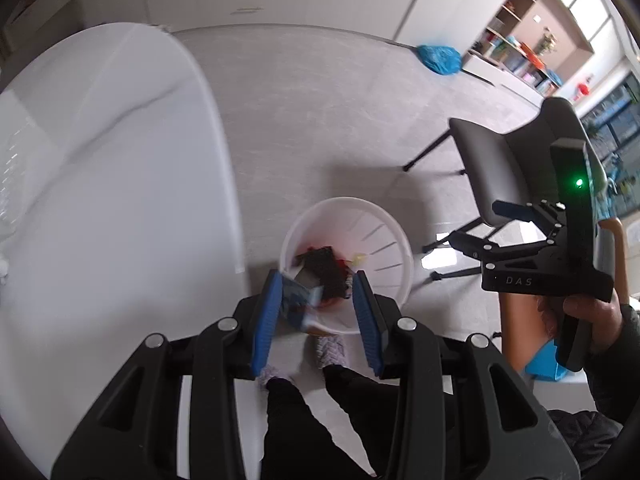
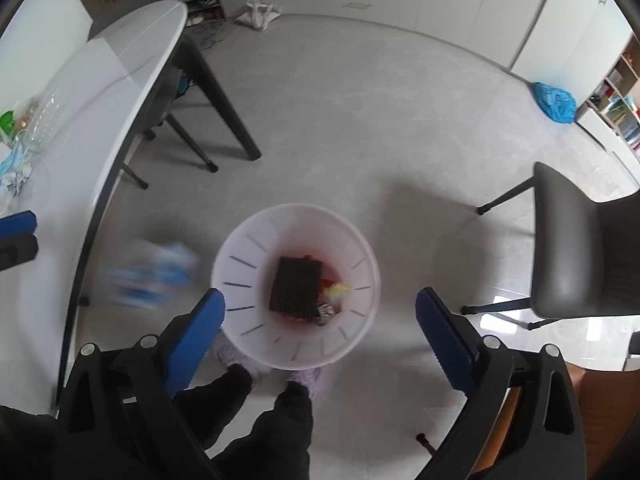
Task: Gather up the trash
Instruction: 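Carry both items over the wastebasket and open both tools to drop them, then grasp the crumpled white paper with the left tool while the right tool grasps the green paper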
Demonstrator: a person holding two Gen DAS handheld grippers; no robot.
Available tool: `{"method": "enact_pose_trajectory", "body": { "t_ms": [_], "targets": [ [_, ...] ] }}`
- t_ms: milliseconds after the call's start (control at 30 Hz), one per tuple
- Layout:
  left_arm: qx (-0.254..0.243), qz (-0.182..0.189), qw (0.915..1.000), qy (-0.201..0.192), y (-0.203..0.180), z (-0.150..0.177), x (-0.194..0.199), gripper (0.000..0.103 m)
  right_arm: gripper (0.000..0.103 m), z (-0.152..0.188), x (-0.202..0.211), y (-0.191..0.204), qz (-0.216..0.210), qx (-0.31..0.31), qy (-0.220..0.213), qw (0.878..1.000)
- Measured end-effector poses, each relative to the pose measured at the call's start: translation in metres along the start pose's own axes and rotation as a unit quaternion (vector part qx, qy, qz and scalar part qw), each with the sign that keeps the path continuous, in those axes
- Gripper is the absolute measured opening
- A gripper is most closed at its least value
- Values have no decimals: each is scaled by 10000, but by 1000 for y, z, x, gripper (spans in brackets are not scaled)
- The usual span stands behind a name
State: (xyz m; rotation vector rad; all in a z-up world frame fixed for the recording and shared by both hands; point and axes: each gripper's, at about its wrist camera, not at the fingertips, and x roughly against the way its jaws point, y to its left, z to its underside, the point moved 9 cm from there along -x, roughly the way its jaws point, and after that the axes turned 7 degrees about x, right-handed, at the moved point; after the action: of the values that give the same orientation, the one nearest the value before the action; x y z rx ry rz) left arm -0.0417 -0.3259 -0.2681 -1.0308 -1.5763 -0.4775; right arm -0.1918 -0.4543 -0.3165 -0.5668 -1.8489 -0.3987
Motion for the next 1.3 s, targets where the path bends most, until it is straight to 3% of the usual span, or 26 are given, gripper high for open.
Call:
{"method": "enact_pose_trajectory", "body": {
  "t_ms": [267, 733, 800, 867, 933, 1067, 1300],
  "targets": [
    [-202, 193, 9996, 54, -45, -6, -16, 36, 96, 11, 13, -40, 95, -269, -108, 9995],
    [-137, 69, 9999, -63, -44, -5, -5, 38, 96, 6, 16, -33, 43, -162, -187, 9997],
    [-102, 45, 9999, -80, -42, -5, -3, 56, 96, 4, 17, -30, 26, -119, -200, 9997],
    [-6, -65, 9998, -193, -37, -5, 3, 81, 96, 1, 19, -25, 19, -67, -223, 9997],
    [87, -124, 9995, -265, -32, -5, 9, 90, 96, -3, 21, -19, 8, -7, -242, 9997],
    [354, -230, 9987, -289, -12, -3, 16, 95, 97, -12, 24, -5, -27, 140, -315, 9994],
    [1044, -506, 9914, -607, 50, 4, 47, 95, 100, -41, 37, 44, -130, 585, -566, 9966]
  ]
}}
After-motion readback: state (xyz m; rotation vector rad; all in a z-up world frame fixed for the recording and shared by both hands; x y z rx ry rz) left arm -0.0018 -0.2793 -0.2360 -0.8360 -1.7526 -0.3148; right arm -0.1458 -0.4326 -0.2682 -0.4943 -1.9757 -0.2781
